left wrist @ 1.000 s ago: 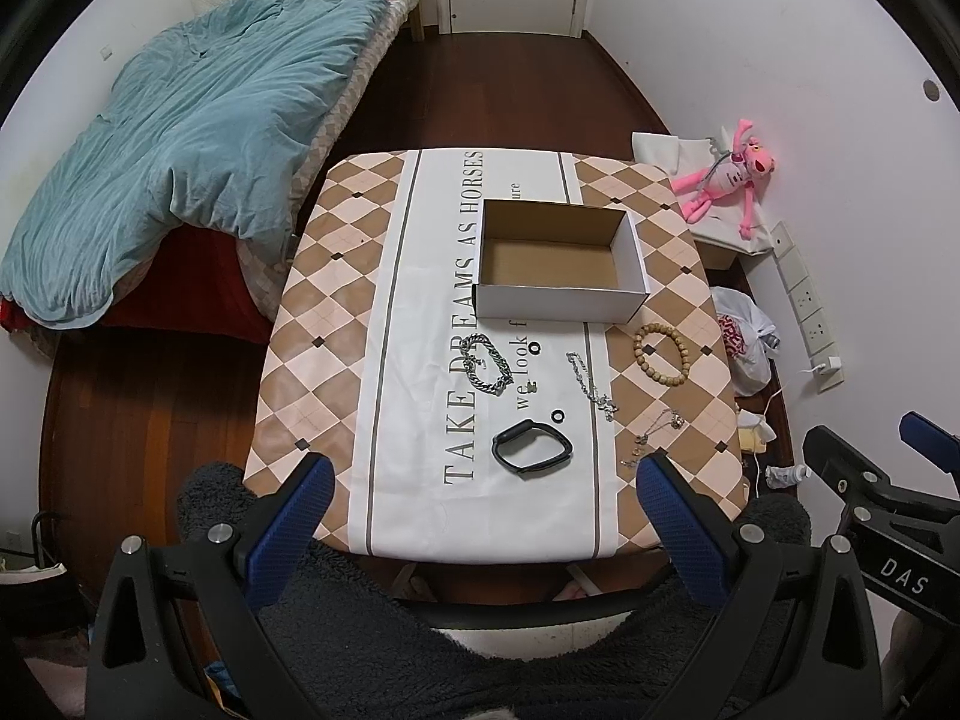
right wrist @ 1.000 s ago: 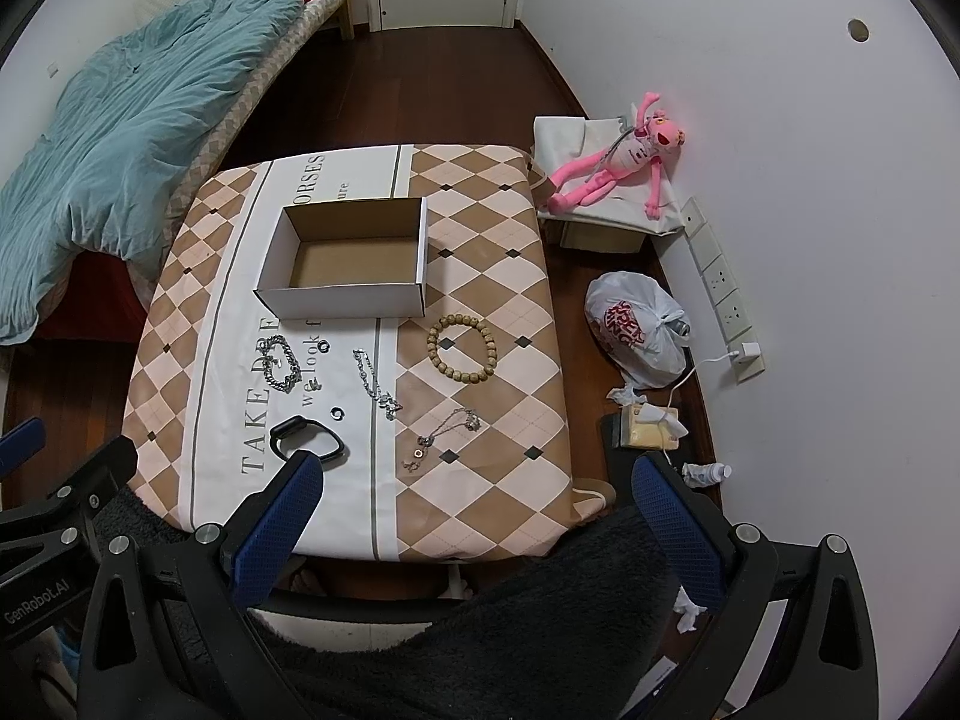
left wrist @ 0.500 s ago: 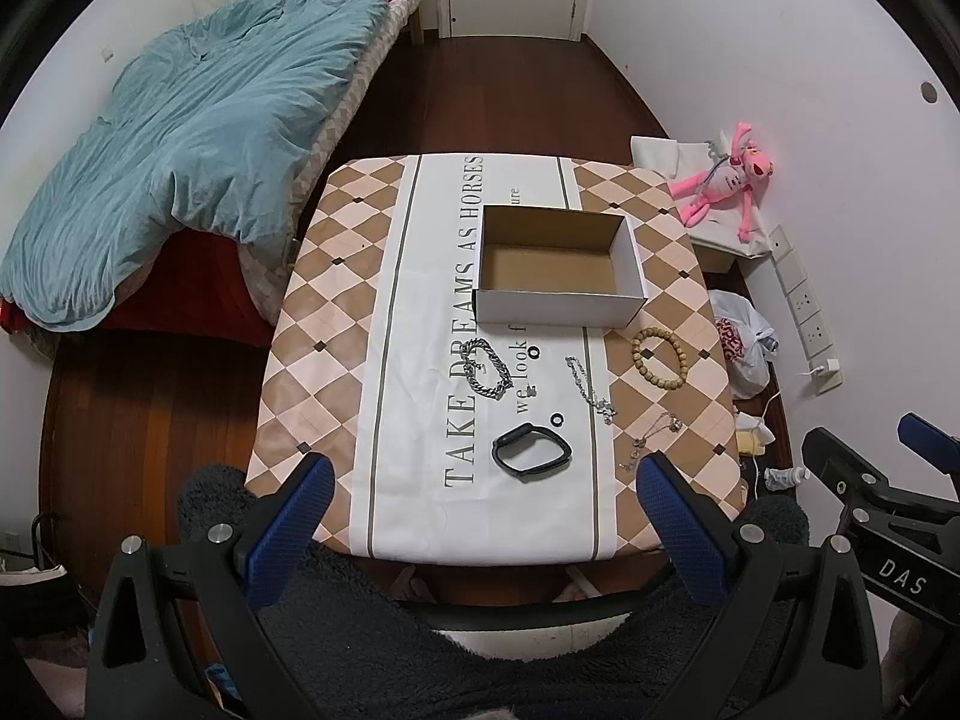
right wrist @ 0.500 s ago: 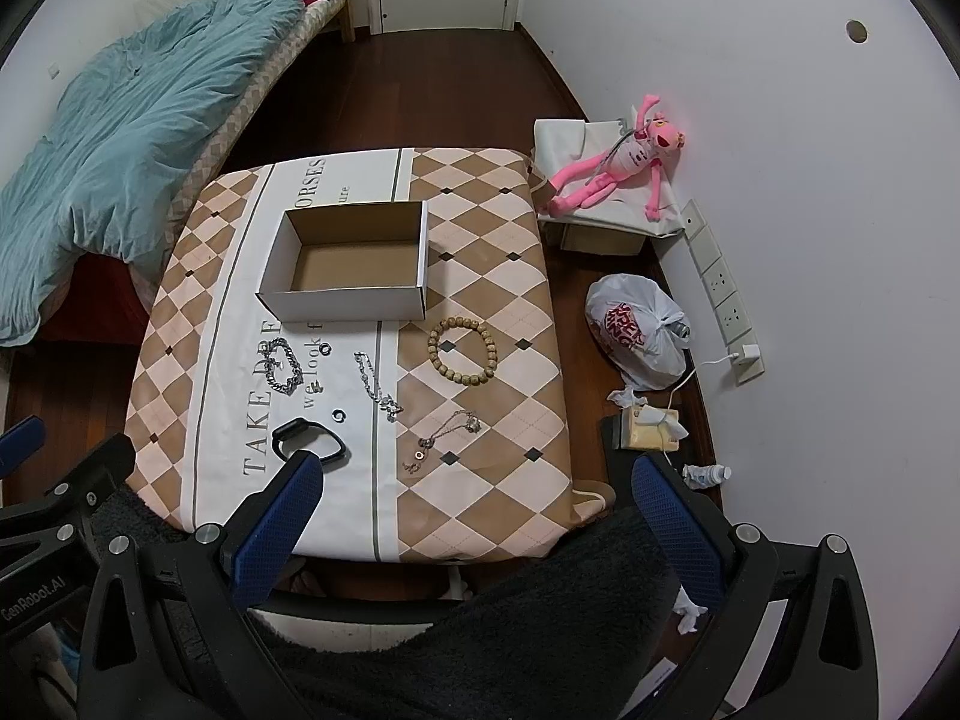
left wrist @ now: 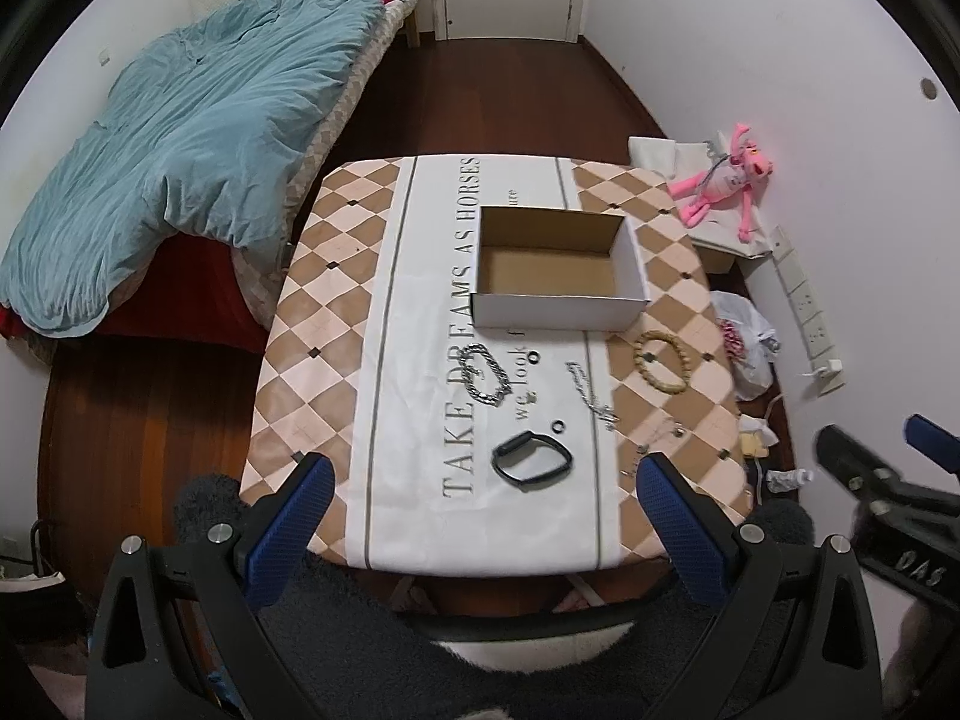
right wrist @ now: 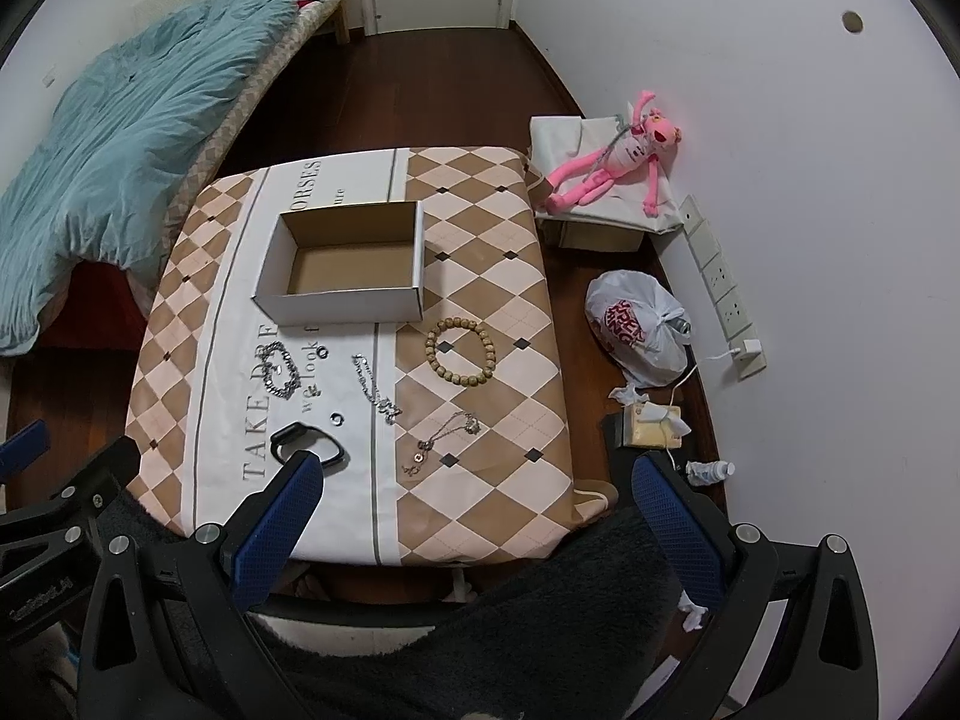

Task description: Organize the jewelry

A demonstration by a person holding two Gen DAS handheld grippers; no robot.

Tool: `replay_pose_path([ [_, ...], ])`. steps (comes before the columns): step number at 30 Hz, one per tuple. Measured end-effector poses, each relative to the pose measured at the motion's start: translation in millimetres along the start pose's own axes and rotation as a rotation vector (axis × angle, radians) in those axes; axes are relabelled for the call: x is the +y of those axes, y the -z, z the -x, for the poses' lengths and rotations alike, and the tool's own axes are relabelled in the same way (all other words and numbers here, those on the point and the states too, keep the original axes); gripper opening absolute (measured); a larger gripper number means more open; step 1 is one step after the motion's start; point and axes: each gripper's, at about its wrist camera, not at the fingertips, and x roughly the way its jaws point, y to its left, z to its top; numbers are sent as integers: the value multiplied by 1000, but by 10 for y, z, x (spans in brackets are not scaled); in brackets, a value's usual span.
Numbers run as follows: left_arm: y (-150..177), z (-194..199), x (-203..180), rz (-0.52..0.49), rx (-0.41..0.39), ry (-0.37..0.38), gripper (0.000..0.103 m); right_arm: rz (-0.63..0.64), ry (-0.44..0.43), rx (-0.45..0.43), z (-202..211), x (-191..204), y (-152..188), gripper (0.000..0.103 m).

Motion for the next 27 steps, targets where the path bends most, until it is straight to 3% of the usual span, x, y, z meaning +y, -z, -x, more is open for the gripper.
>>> replay_pose_path([
  [6,-123,-455,34,-7,10,-67,103,-75,9,42,-519,-151,-64,103],
  [11,-68,-927,54,-54,59,-73,102,-108,-5,145,-1138,-197,-16,103],
  [16,85,-1436,70,-86,173,-53,99,-124,-6,208,-1620,-195,178,103],
  [20,233,-1851,58,-63,285,-25,77,-124,-6,241,-1831,-173,299,103],
  [25,339,-2145,41,-21,345,9,71,-147,-14,254,-2010,-207,369,101],
  [27,362,-2214,23,-11,350,18,61,-153,-18,256,-2057,-226,375,99],
])
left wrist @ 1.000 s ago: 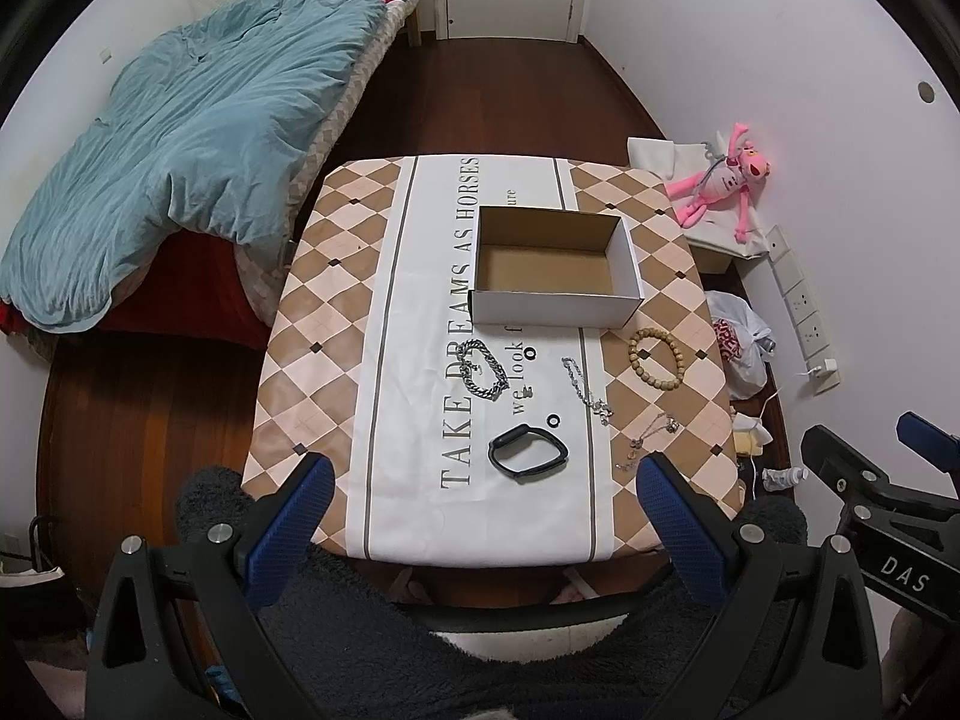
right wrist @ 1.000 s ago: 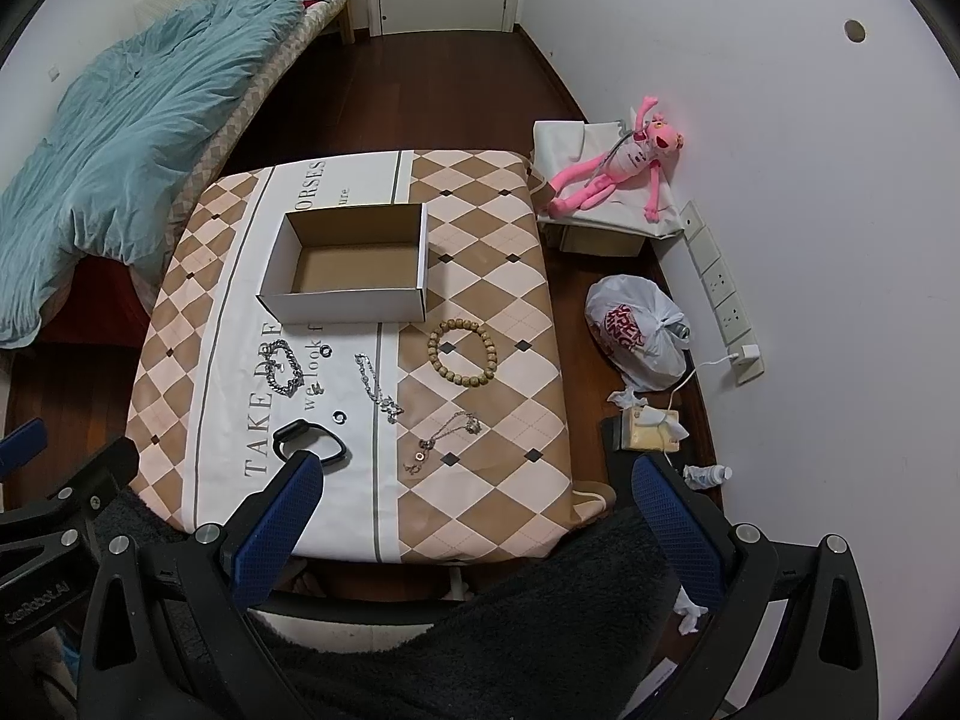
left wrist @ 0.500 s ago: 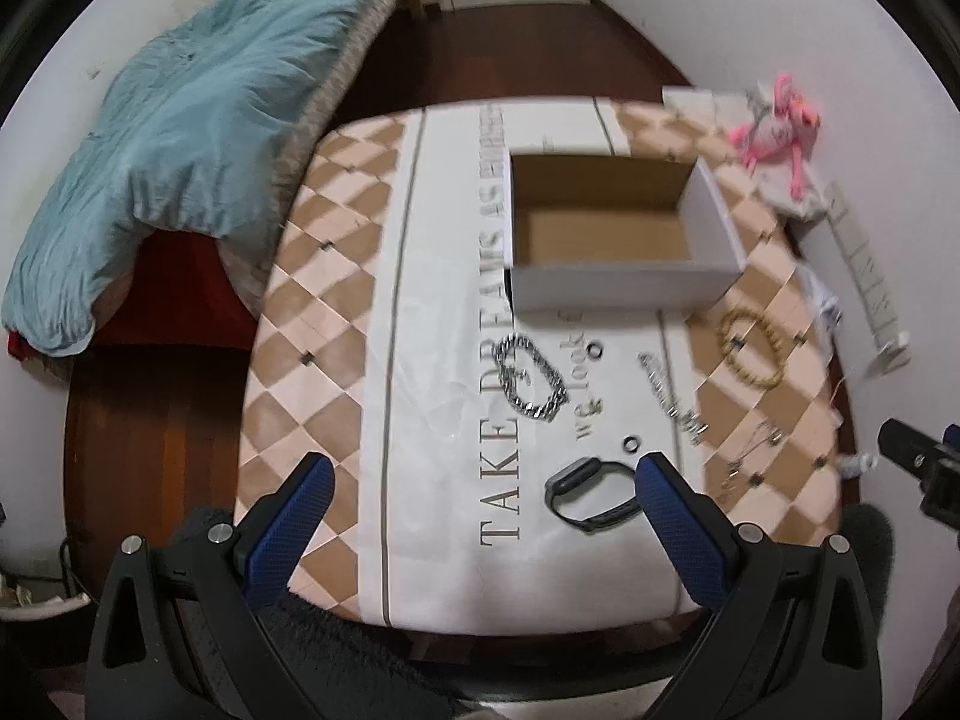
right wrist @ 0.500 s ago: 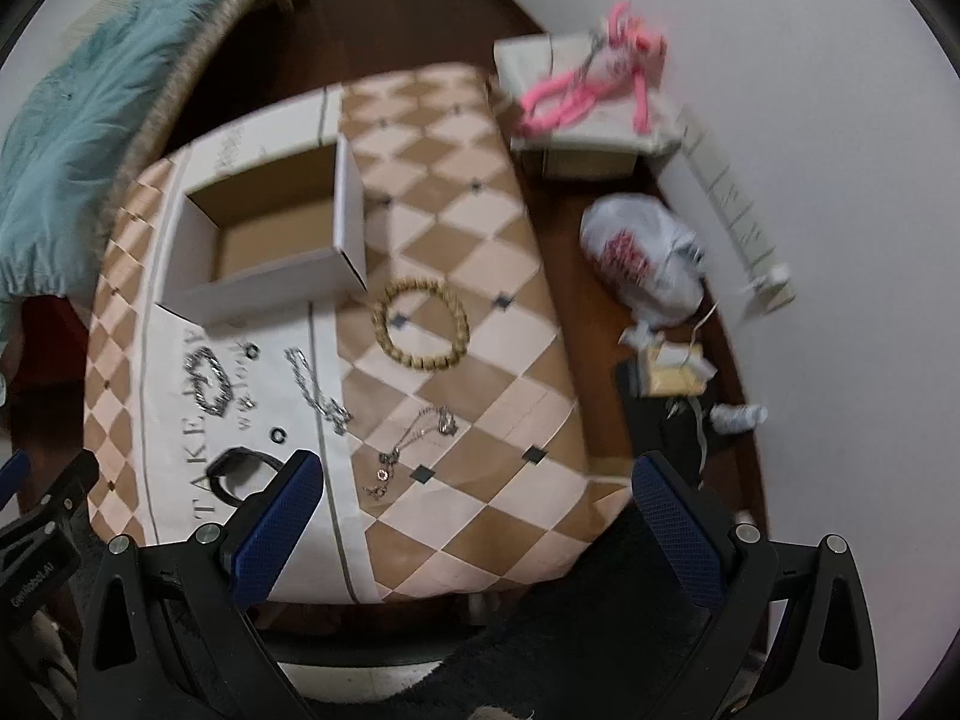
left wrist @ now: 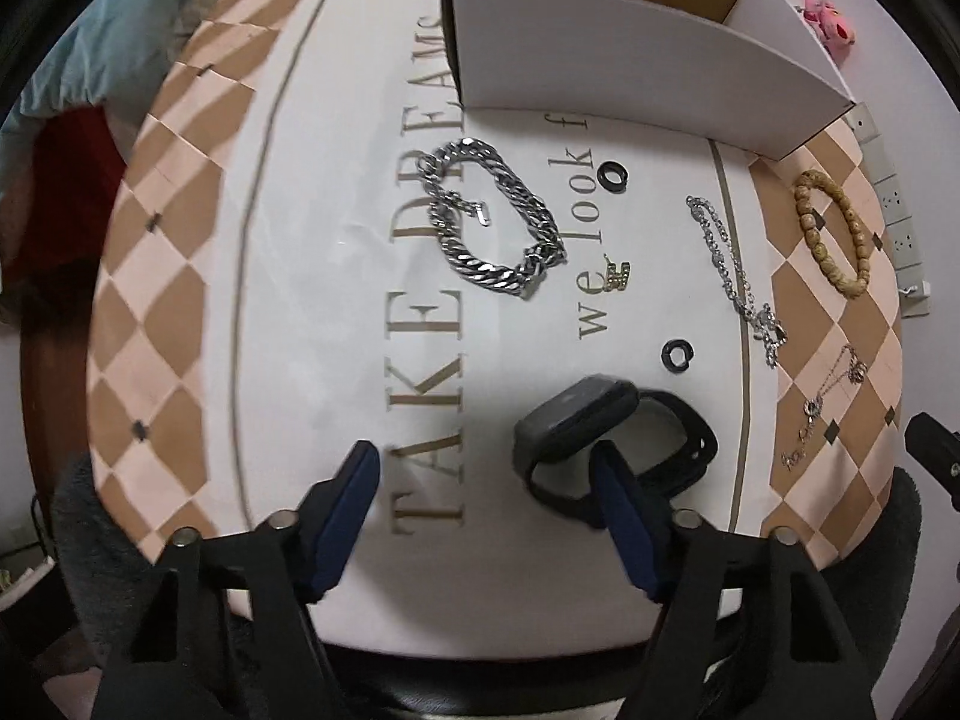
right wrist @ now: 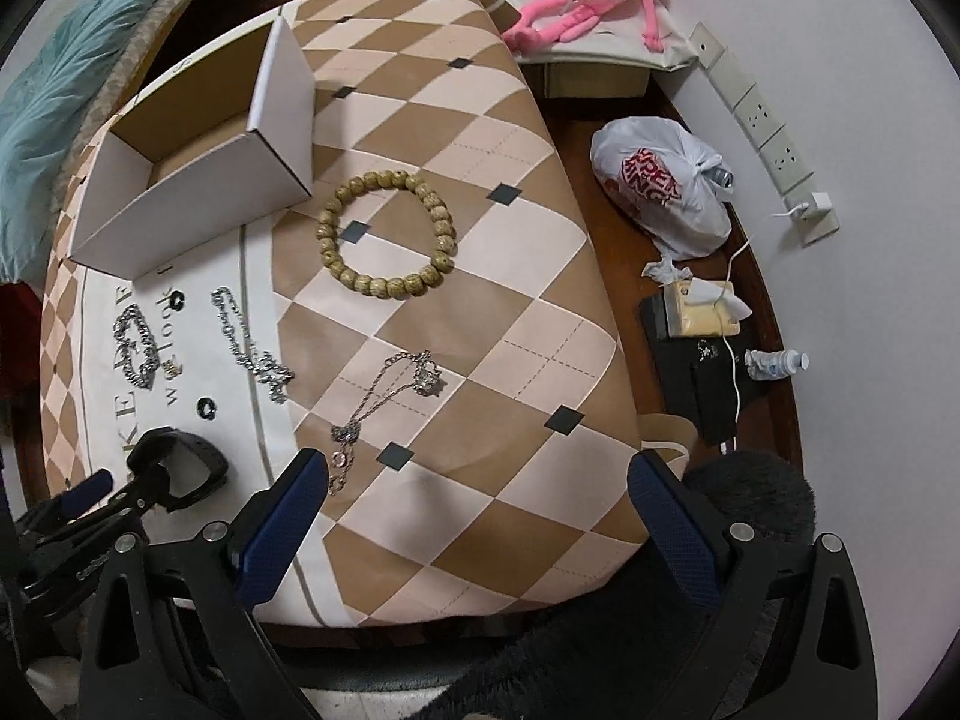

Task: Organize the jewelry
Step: 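Grasp the black watch band with the left gripper while the right gripper grasps the wooden bead bracelet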

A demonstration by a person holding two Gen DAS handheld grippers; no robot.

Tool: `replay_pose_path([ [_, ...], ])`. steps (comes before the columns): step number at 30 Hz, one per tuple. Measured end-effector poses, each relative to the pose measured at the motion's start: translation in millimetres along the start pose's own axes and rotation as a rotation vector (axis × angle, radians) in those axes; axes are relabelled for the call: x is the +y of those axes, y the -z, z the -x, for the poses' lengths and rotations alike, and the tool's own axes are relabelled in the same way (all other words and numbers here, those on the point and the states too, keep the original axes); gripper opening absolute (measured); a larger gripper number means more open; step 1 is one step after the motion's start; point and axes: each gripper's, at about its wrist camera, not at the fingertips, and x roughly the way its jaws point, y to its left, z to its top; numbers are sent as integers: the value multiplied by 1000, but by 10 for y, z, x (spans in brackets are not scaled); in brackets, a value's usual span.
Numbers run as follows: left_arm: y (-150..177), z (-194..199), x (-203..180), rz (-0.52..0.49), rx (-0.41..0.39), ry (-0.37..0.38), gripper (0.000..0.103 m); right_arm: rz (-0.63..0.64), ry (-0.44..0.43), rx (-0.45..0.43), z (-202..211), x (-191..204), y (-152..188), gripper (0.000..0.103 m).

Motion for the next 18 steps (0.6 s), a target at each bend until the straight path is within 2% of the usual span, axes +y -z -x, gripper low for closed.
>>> replay_pose_path([
  [1,1,-29,-7,3,5,2,52,-1,1,2,-27,-6,-6,99],
  [3,18,-17,-48,-6,-29,5,42,-5,-6,0,-60,-17,-27,96],
  [5,20,15,-93,-28,-58,-1,9,-12,-9,-2,-79,-28,-72,95],
  [12,-13,121,49,-21,-127,-88,5,-55,-18,-49,-196,-34,-409,79],
  [18,-87,205,201,-8,-149,-120,5,-64,2,-69,-415,97,-712,62],
])
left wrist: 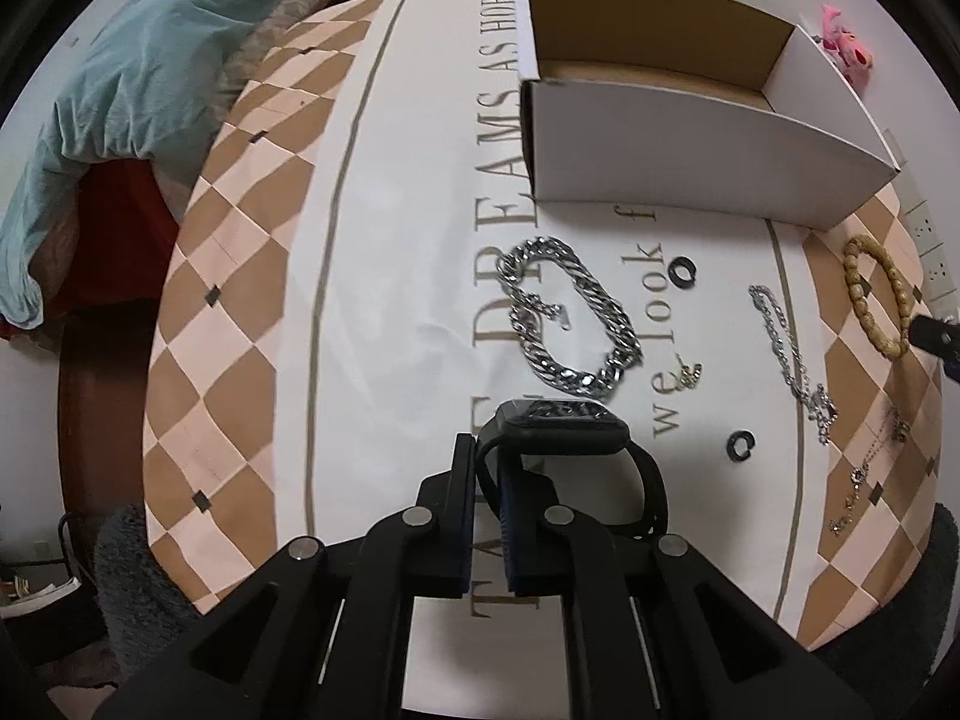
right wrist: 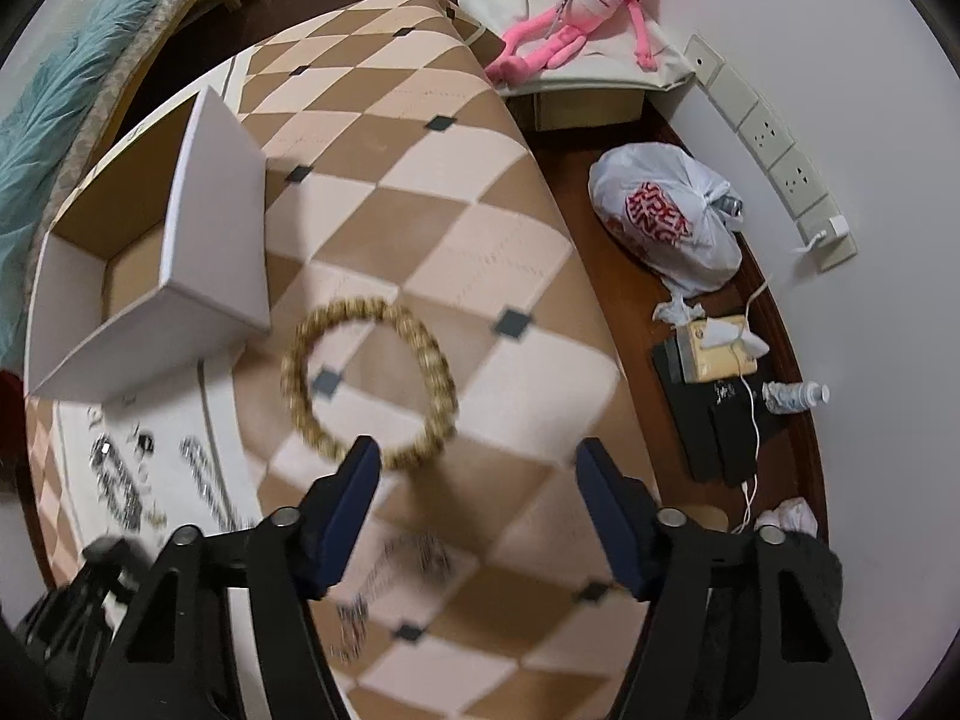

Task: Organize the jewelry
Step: 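Grasp the black watch band with the left gripper while the right gripper grasps the wooden bead bracelet, then carry the watch band and bead bracelet over the white box with both grippers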

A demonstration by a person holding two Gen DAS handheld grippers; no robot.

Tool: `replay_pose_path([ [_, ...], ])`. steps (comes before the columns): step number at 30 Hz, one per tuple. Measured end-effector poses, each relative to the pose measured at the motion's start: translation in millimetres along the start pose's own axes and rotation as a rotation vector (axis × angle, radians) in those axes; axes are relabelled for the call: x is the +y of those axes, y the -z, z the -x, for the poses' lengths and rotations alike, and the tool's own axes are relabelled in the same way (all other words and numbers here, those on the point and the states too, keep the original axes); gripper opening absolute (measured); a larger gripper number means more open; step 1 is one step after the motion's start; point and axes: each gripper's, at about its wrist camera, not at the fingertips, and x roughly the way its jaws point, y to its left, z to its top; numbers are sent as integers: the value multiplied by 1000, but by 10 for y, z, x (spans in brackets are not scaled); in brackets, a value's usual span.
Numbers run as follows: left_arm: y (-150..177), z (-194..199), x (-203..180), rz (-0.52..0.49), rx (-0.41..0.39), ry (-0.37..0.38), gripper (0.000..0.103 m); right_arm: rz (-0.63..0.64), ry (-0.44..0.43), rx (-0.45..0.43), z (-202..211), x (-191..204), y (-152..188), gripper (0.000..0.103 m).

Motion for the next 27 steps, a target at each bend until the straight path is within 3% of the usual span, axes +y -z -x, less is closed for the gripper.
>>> replay_pose_path([
  [4,-75,-21,-43,0,-14,-12,4,53,33,-7,-123,154,-33,44],
  [9,-199,-69,-69,1,-14,-5,4,115,37,-35,-120,318,15,10],
  [17,-173,40,-103,3,-35,7,4,129,5,-35,-42,308,126,9],
  [27,-204,605,-81,-3,-124,98,3,147,-161,-119,688,344,263,9],
])
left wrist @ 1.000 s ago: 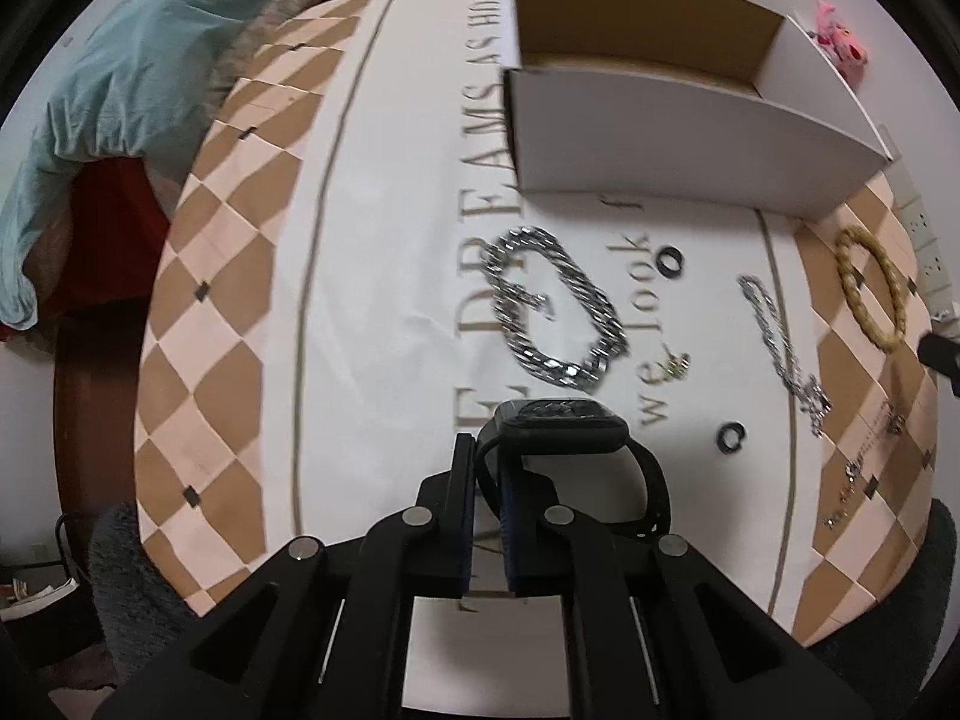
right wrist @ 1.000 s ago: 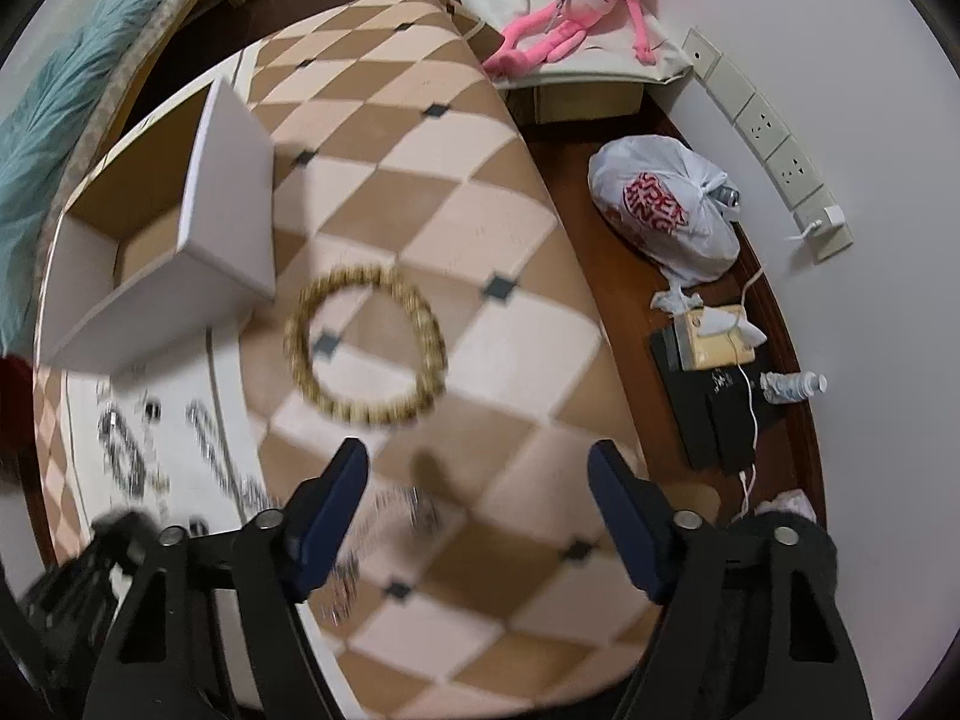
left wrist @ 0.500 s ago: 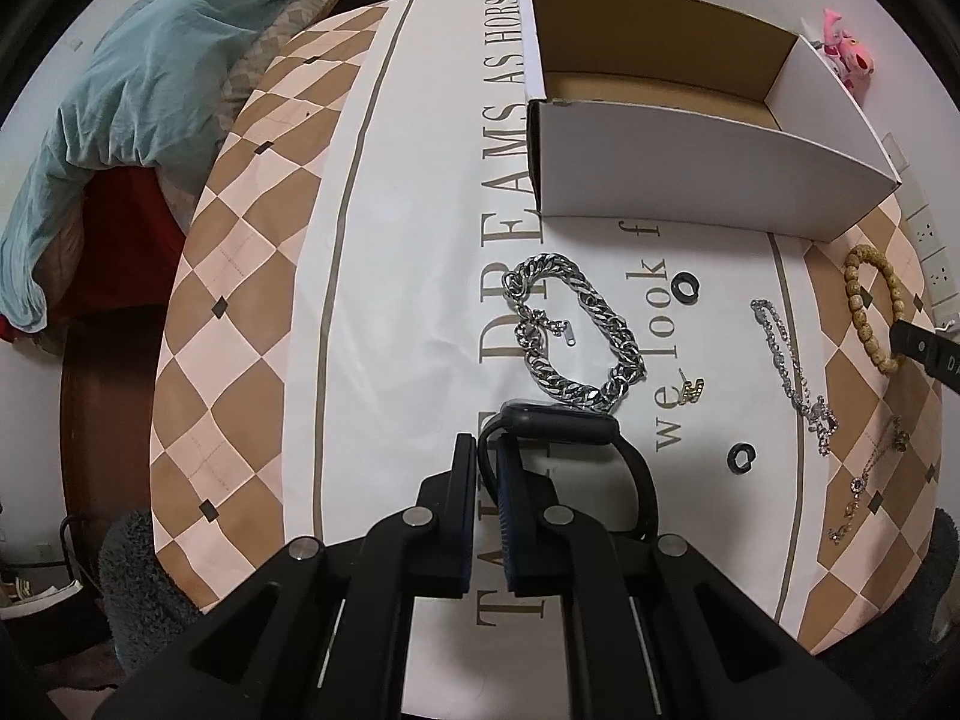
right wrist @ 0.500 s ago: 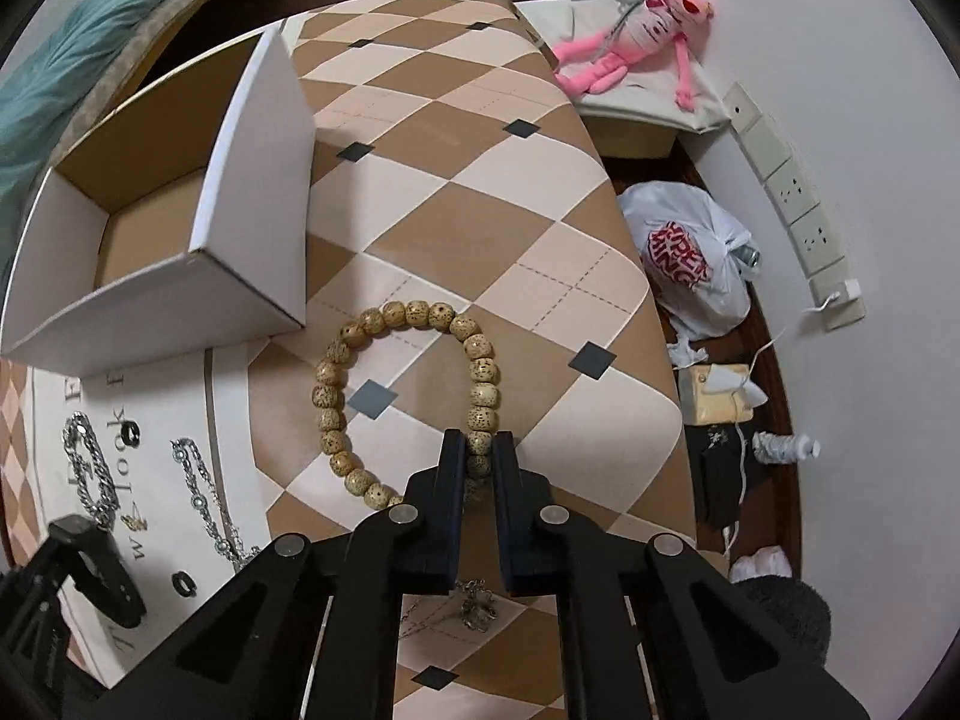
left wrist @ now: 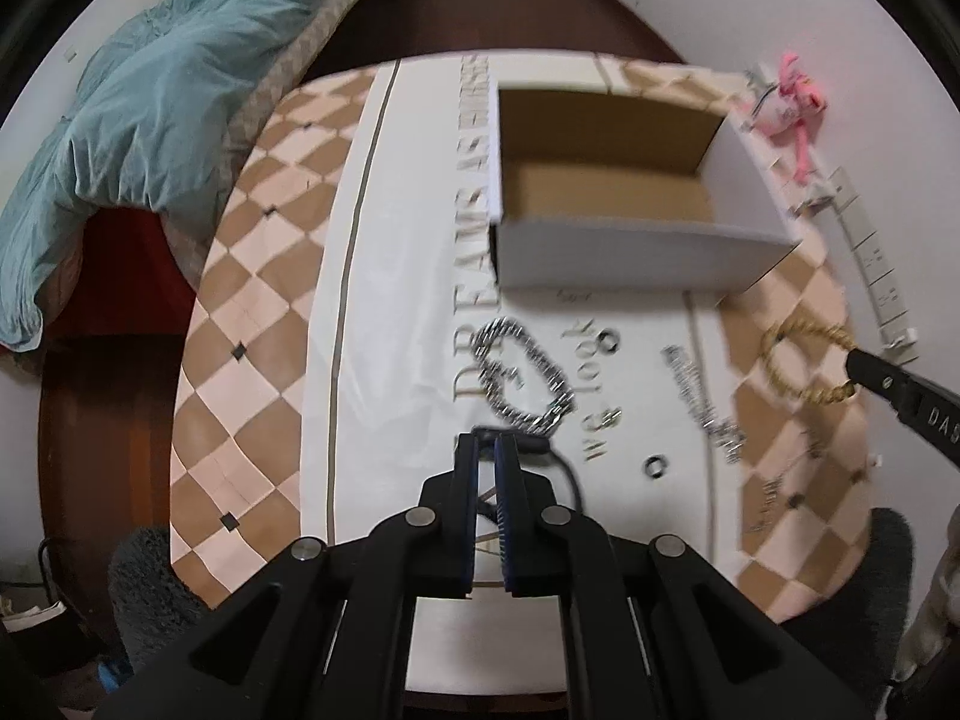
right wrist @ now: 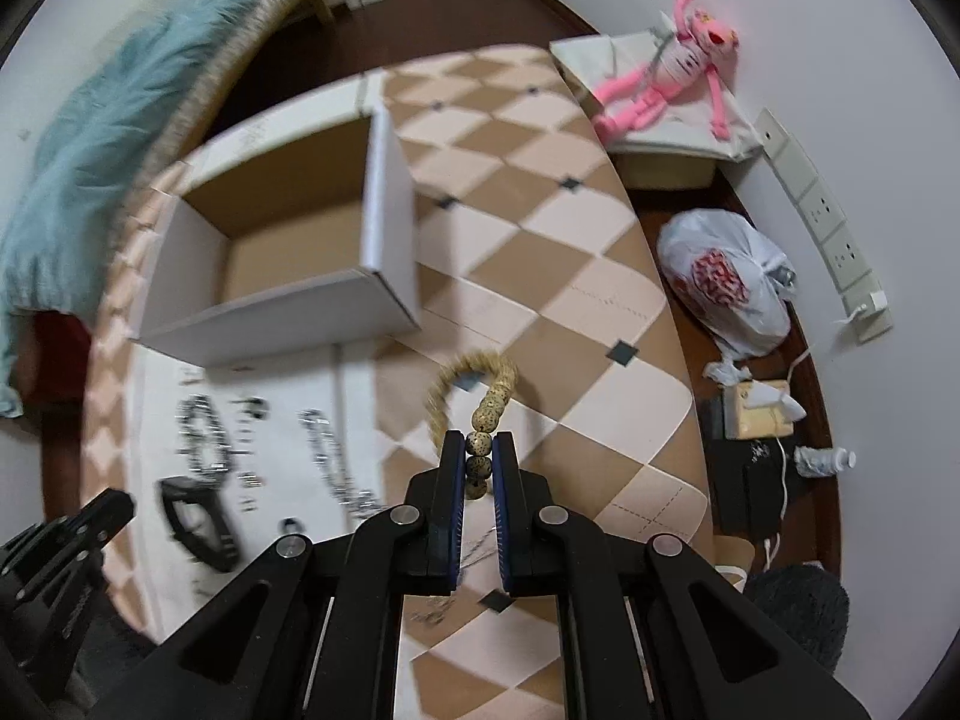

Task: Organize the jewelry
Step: 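Carry the watch band and bead bracelet over the white box with both grippers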

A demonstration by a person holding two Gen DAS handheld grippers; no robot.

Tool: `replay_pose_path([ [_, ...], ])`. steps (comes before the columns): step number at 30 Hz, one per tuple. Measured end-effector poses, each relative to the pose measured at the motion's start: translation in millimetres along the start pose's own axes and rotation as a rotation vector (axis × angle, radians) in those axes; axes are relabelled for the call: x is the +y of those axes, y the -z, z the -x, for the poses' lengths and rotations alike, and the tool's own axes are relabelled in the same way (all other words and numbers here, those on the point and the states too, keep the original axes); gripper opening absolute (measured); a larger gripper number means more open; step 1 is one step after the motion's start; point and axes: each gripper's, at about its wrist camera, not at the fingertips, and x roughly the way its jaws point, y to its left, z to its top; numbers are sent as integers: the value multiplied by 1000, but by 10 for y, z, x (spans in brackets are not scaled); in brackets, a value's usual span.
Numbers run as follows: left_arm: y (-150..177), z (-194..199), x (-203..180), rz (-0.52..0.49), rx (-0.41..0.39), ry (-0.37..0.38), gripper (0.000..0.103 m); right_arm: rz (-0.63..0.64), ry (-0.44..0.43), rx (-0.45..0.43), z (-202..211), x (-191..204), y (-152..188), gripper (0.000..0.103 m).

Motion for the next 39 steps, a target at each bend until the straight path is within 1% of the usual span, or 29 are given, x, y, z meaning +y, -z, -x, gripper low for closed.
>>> replay_pose_path([
  [5,-238,352,-34,5,-69,73,3,35,-53,-53,340,129,-152,9],
  [9,-471,514,-15,17,-105,129,3,66,-85,-100,601,253,-317,9],
  [11,-540,533,23,27,-99,158,4,83,-93,-126,698,323,-374,9],
  [12,-549,521,55,34,-87,158,6,85,-98,-130,715,338,-386,9],
  [14,-494,452,131,72,-68,155,7,79,-106,-134,700,361,-388,9],
  [16,-410,326,176,92,-30,149,10,71,-106,-125,642,367,-361,9],
  [18,-273,118,247,115,28,107,22,65,-100,-109,543,362,-296,9],
  [19,-208,24,277,120,49,86,40,66,-91,-103,515,365,-258,9],
  [20,-145,-75,311,131,70,70,62,67,-83,-99,480,362,-212,9],
  [21,-70,-177,352,149,91,72,67,62,-79,-90,434,347,-171,9],
  [23,54,-367,408,182,135,74,68,50,-74,-69,339,309,-86,9],
  [27,177,-621,421,238,187,78,68,33,-52,-40,183,242,71,9],
  [30,212,-745,386,244,193,93,67,28,-39,-25,111,222,147,9],
  [31,210,-772,365,235,189,98,62,29,-34,-23,101,220,165,9],
  [32,209,-795,337,219,177,96,45,31,-27,-20,83,218,188,9],
  [33,208,-815,315,206,175,94,34,31,-24,-16,71,216,204,9],
  [34,200,-811,296,188,162,73,24,31,-22,-13,60,215,213,9],
  [35,188,-808,283,170,146,73,11,32,-21,-12,56,214,218,9],
  [37,184,-816,284,160,143,80,4,31,-22,-11,61,208,219,9],
  [39,196,-794,311,156,133,88,2,31,-26,-15,75,210,209,9],
])
